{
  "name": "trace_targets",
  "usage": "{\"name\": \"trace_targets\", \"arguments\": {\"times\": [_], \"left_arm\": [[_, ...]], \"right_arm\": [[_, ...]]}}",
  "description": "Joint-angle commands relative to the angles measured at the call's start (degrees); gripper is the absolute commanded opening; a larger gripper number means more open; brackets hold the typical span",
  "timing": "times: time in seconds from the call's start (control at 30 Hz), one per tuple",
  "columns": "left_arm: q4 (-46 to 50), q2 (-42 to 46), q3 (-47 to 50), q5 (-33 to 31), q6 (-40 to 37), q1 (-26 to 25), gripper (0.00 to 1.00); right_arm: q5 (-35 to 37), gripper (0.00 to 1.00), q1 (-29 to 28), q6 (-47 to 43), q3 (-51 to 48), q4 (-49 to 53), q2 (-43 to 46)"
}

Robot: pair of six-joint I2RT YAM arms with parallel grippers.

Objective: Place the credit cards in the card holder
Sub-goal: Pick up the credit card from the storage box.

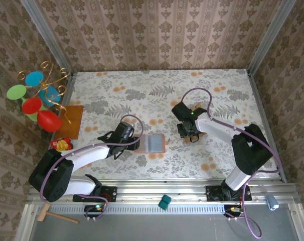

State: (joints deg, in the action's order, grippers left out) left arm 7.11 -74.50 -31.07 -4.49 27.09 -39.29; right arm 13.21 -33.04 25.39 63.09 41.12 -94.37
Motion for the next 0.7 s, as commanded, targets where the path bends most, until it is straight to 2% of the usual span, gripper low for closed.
{"name": "trace_targets", "arguments": {"times": [0.0,0.67], "left_arm": [[0.53,1.2,-1.08,-0.18,-1.28,0.35,0.56],[0.16,1.38,-1.0,0.18,-1.19,0.53,0.56]], "right_arm": [[1.47,0.37,-0.19,-0.87,1.34,1.51,-1.34],[-1.25,0.15,-0.18,-0.87,0.43,0.32,-1.35]]}}
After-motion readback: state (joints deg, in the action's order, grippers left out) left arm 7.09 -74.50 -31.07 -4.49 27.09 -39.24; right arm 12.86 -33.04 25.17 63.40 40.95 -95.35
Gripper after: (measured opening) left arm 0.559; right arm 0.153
